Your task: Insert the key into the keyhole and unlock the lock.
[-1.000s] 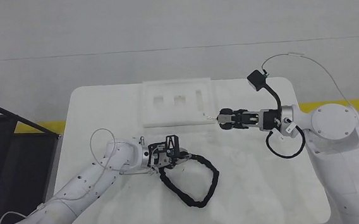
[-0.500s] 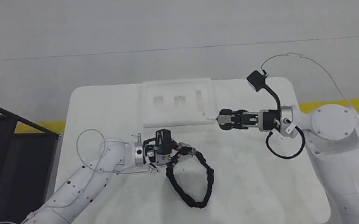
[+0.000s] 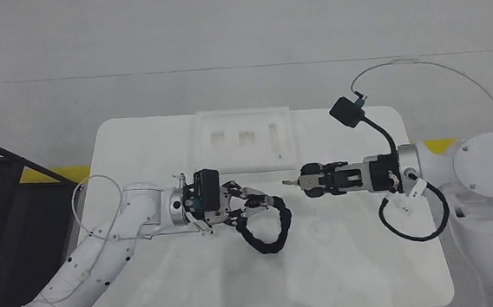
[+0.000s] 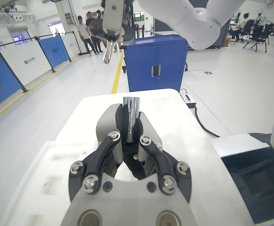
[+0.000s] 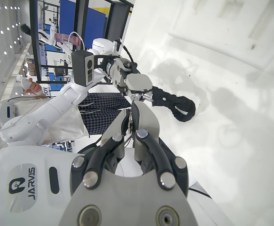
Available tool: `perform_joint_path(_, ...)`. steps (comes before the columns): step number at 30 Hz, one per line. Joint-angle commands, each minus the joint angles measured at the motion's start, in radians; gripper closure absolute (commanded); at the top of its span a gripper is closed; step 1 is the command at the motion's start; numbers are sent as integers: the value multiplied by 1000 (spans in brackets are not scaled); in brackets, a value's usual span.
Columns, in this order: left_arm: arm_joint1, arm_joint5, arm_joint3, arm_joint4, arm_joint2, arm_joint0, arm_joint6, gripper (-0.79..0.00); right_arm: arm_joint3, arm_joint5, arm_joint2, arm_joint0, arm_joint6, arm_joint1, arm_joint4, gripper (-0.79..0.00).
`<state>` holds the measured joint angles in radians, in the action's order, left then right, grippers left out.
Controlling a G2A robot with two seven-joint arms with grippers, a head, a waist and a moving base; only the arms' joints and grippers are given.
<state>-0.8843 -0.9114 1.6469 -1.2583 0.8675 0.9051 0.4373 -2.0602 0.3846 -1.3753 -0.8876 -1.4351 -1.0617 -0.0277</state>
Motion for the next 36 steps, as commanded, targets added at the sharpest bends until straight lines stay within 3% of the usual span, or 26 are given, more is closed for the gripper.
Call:
perform_joint_path(1,0,9,25,28,14,9,-1,0,-15,14,7,9,13,9,18,0)
perform_joint_path(15,-19,71,94,50,58,-6,-58,0,-128,126,61,100,126,117,171,0)
perform_joint_path(19,-31,96,87,32,49,-23,-50,0,-129,128,64,102,127,120,173,0)
perform_joint_path(36,-32,113,94,36,50,-12,-64,0,-125,118,67,93,118,134,164,0)
